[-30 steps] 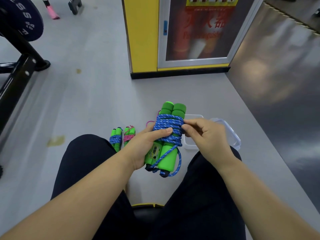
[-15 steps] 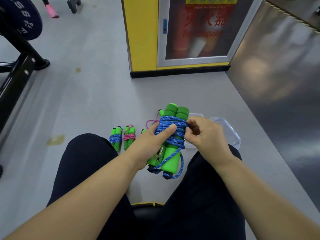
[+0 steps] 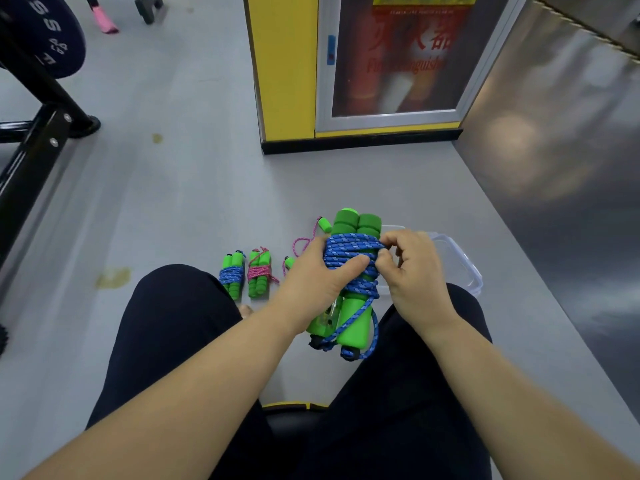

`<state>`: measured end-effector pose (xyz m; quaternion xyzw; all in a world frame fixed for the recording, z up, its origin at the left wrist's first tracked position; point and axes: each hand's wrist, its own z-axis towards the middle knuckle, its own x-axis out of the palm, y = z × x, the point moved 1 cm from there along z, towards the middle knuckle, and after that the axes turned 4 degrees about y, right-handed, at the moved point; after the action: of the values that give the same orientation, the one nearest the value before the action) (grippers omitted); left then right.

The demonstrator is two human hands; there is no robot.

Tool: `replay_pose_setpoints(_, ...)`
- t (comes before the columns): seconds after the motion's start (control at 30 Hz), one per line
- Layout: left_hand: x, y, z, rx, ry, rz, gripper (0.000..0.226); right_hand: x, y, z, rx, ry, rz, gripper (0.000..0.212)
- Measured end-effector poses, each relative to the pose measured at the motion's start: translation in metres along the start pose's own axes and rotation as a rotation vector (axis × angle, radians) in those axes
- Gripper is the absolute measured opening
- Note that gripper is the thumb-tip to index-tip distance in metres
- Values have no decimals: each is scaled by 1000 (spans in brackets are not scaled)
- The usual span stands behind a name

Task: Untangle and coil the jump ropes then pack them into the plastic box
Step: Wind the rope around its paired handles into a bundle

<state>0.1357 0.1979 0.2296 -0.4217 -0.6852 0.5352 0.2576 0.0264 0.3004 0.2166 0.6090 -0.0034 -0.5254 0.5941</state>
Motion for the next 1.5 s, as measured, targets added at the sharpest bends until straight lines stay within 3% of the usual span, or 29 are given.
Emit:
replay_pose_setpoints(0.13,-4,-2,-2,44,-103,99,57,-5,3,9,-3,116,-44,5)
replay_pose_setpoints(0.23,-6,-2,-3,43,-101,118,58,-9,3,16,22,224,-54,9)
replay_pose_setpoints(0.3,-7,-4,-2,29,-71,95,55,-10,5,18,-7,194,-30,4)
replay_pose_setpoints(0.5,-7,-5,0,8,-48,58,61,-5,0,18,-47,111,-25,19)
replay_pose_setpoints(0.7,-3,0,-2,91,-70,8,49,-5,-3,22,-46,187,-86,12)
replay_pose_setpoints(0.87,-6,-1,0,206,-33,-6,37,-3,-2,18,131,150,168,10)
replay_pose_setpoints(1.07,-11,3,1,69,112,-265,22,-5,-3,13,209,236,361,15)
replay_pose_setpoints(1.17,-10,6,4,47,108,-186,20,-5,-3,14,201,254,328,15)
replay_pose_setpoints(1.33,-4,-2,10,102,25,231,25,6,1,10,158,105,185,22)
replay_pose_setpoints(1.5,-2,-2,-2,210,-74,187,25,6,9,9,30,102,60,7)
